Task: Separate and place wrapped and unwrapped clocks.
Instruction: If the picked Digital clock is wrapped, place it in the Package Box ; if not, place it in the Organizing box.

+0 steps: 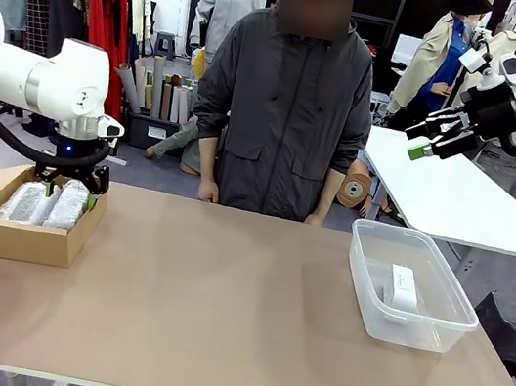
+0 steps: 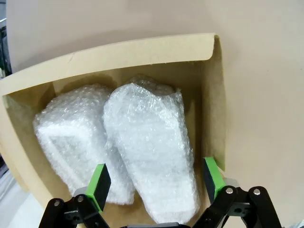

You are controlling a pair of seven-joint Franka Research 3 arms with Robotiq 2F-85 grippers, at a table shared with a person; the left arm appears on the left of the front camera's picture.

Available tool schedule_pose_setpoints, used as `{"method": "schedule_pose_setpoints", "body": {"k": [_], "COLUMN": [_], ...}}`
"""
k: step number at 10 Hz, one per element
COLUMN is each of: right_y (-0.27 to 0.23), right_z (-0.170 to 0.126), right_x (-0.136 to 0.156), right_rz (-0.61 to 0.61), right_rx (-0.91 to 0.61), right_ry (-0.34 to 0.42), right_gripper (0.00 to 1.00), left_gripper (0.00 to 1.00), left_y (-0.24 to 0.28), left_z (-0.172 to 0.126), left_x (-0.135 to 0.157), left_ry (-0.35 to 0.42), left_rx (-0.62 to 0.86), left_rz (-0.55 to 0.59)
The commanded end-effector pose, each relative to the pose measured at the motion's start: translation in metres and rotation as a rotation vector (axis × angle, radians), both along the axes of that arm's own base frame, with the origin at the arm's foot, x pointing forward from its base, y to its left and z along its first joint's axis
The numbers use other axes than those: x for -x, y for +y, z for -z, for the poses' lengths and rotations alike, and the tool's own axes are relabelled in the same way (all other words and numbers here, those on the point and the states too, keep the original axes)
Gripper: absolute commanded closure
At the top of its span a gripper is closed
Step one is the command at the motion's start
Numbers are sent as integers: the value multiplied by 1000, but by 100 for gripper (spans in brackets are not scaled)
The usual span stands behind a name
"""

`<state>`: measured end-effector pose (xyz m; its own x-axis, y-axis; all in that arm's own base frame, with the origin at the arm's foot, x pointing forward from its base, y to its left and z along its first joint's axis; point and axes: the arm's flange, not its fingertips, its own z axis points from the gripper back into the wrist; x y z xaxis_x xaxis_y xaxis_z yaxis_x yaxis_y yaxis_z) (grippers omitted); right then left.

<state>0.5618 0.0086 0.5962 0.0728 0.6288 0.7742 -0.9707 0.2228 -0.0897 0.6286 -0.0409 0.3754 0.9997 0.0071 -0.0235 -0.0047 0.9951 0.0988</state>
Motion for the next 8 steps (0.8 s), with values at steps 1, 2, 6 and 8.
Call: {"method": "schedule_pose_setpoints", "body": {"k": [1,2,6,8], "right_y": [0,0,0,0], "right_z": [-1,-1,-1,-1], "right_x": [2,2,2,2], "right_rz": [-5,-5,-5,-5], "right_rx": [-2,-2,-2,-2], "right_ry": [-4,-4,-4,-4], "right_gripper": [0,0,0,0], "left_gripper": [0,0,0,0], "left_y": [2,3,4,3], "left_z": [-18,-25,-47,-48], "left_x": [8,9,17,19], "left_ry": [1,-5,-29,-52], "left_rx": [22,36,65,47], "left_rz": [-22,-17,-1,26]}}
